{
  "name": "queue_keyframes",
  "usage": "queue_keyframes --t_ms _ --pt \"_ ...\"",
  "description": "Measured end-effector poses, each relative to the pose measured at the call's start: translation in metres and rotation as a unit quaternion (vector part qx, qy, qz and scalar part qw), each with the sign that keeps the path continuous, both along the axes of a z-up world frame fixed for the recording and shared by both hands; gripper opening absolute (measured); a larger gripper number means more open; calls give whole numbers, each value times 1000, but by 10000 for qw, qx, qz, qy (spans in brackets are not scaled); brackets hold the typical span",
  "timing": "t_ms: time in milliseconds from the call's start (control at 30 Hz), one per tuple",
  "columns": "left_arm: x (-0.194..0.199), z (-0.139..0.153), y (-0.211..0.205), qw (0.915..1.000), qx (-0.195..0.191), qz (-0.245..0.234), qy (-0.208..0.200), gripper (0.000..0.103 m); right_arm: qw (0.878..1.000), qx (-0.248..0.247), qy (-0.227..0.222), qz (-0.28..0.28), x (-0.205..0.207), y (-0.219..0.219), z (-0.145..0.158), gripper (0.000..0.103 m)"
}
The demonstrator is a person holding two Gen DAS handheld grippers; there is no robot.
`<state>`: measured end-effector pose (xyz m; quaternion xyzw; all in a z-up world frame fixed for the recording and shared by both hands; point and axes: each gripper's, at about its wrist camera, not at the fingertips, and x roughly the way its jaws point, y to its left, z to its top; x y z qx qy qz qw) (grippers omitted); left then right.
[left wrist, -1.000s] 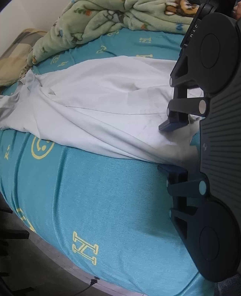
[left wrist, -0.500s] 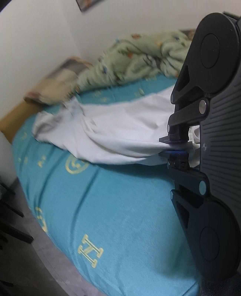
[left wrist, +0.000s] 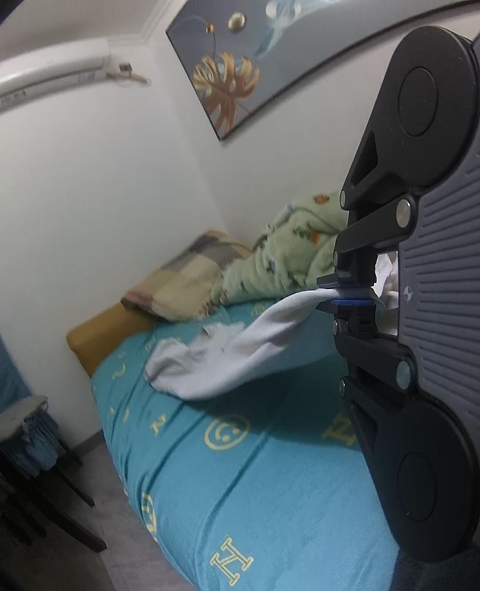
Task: Fold clothes
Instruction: 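Grasp the hem with both grippers and fold it toward the collar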
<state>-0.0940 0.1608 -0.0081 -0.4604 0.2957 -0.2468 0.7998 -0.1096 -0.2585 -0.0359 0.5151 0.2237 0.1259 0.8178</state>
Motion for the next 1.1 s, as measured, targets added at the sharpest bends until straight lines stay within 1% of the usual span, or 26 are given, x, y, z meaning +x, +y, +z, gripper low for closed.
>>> queue_keyframes --t_ms 100,200,267,333,433,533,600,667,700,767,800,867,933,1000,1100 --pt "-23 17 0 9997 -109 -41 -197 5 9999 -73 -114 -41 -27 -3 15 6" --pt "-35 30 0 9995 39 -42 -305 5 9996 -96 -214 -156 -49 -12 28 6" --pt "-32 35 1 9996 83 -1 -265 5 9995 -105 -207 -236 -47 -17 32 6" --pt "-18 41 1 9997 113 27 -204 5 9994 -181 -103 -263 -17 -19 34 6" --pt "23 53 -2 9991 406 68 -96 5 9991 -295 53 -303 28 -22 36 6" --pt "77 63 -12 9965 818 168 -36 6 9984 -409 209 -343 73 -25 39 6" --pt "118 64 -20 9933 1133 226 -74 6 9976 -485 314 -369 103 -27 41 6" --pt "157 57 -30 9898 1385 275 -167 6 9968 -561 418 -395 133 -30 42 6" --pt "174 52 -35 9871 1555 262 -292 6 9961 -621 468 -410 148 -30 43 6" --pt "203 39 -46 9794 1938 248 -509 6 9929 -978 538 -423 177 -29 37 6" --pt "218 29 -50 9767 2062 232 -553 6 9912 -1135 545 -397 191 -28 32 6" --pt "248 7 -56 9735 2214 186 -540 6 9865 -1483 570 -393 218 -27 17 6" --pt "276 -15 -61 9692 2419 195 -413 6 9830 -1694 586 -394 242 -26 -3 6" --pt "298 -36 -66 9621 2698 218 -330 6 9801 -1854 593 -383 264 -27 -25 6" --pt "318 -67 -74 9521 3037 229 -266 6 9735 -2155 726 -240 288 -21 -52 6"
